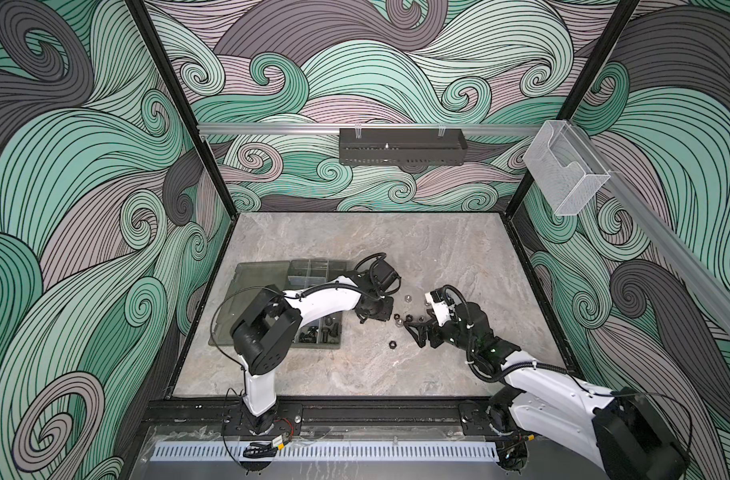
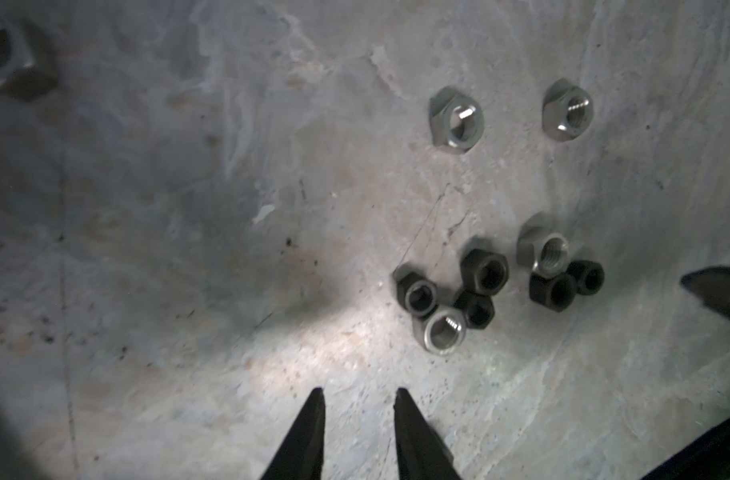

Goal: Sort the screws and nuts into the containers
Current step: 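Move the left gripper back to the pile and grasp another black hex nut, then lift the black hex nut with the left gripper and carry it over the box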

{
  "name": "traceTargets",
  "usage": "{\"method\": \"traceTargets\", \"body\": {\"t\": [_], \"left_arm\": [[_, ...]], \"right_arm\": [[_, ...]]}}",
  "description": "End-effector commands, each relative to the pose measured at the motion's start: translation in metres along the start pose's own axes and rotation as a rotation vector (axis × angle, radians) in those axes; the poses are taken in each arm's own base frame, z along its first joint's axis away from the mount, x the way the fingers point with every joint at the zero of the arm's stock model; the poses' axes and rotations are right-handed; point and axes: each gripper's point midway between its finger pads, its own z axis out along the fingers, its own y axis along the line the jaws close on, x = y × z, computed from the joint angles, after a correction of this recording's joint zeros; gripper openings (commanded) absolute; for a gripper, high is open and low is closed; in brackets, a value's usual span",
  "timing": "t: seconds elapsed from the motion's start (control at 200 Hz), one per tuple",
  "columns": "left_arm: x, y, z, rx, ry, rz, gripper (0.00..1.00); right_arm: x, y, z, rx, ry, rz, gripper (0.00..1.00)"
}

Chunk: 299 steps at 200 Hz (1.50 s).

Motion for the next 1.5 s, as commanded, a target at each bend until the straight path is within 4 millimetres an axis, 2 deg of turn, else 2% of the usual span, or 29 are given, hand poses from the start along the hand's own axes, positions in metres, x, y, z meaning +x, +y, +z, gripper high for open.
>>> {"method": "traceTargets", "body": {"t": [0.0,0.19,0.535,0.77,0.886,1.051,1.326,1.491], "left_arm": [[-0.012,-0.017,0.006,0.028,-0.014,-0.008,0.34],[-0.011,-0.023,0.024,0.003,0.026,-0.016,0.35],[-0.001,-0.016,0.048,-0.07,0.083,-0.005,0.35],[0.02,0.006,0.054,-0.236,0.151,0.024,0.32],[0.026,0.02,0.053,-0.298,0.157,0.018,0.28],[0.026,0.032,0.039,-0.331,0.122,0.019,0.25],[0.03,0.058,0.028,-0.305,0.109,-0.012,0.23],[0.03,0.056,0.025,-0.228,0.105,-0.031,0.22]], "right_arm": [[-0.017,0.013,-0.008,-0.062,-0.059,-0.003,0.99],[-0.024,0.009,-0.022,-0.025,-0.137,-0.017,0.99],[-0.026,0.015,-0.024,-0.061,-0.142,-0.022,0.99],[-0.028,0.014,-0.027,-0.053,-0.149,-0.03,0.99],[-0.028,0.015,-0.028,-0.055,-0.157,-0.033,0.99],[-0.028,0.015,-0.027,-0.058,-0.157,-0.038,0.99],[-0.027,0.018,-0.022,-0.084,-0.134,-0.067,0.99],[-0.027,0.019,-0.02,-0.086,-0.128,-0.076,0.99]]}}
